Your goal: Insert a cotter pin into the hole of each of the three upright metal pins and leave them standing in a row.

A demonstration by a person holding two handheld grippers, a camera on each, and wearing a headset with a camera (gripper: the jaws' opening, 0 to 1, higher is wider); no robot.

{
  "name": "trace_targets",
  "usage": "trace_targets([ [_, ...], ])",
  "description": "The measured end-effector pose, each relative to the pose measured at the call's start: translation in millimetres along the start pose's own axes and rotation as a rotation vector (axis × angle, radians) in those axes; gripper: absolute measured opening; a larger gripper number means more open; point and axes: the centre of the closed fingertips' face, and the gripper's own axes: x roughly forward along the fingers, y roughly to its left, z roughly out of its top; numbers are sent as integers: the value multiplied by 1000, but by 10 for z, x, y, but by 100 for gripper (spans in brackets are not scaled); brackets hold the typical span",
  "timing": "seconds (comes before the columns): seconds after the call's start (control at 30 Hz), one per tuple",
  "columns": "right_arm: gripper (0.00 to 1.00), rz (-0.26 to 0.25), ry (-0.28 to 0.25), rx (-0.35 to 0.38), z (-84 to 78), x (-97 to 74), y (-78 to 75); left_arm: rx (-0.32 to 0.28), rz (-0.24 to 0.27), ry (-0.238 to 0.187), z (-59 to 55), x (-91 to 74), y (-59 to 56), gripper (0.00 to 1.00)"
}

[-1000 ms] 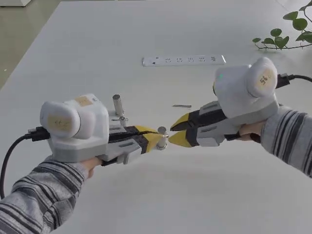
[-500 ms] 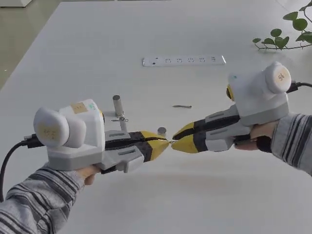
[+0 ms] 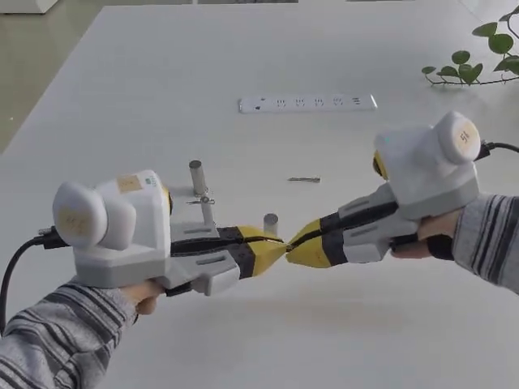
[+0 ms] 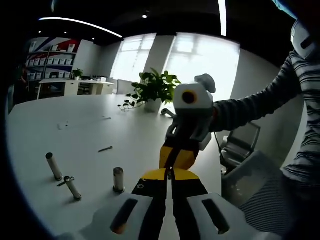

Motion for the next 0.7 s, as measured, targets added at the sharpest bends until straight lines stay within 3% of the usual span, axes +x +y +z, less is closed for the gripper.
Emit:
trace_targets([
  [0.17,0,5,35,-49,-35,-7,24,-8,-12,12,-33,6,-35,0],
  [0.27,0,-1,84,-142,-65,-21,19,-7,-12,16,-46,15,-41,0],
  [0.4,0,-23,130,-232,-82,-22,-10,8,7,23,-71,29,-33,0],
  [0.53,0,-25,171,-314,-99,-20,-8,66,50,30,-84,28,-12,2],
  [0.7,0,-27,183,-307,-146,-21,-62,93,96,36,-111,16,63,5],
])
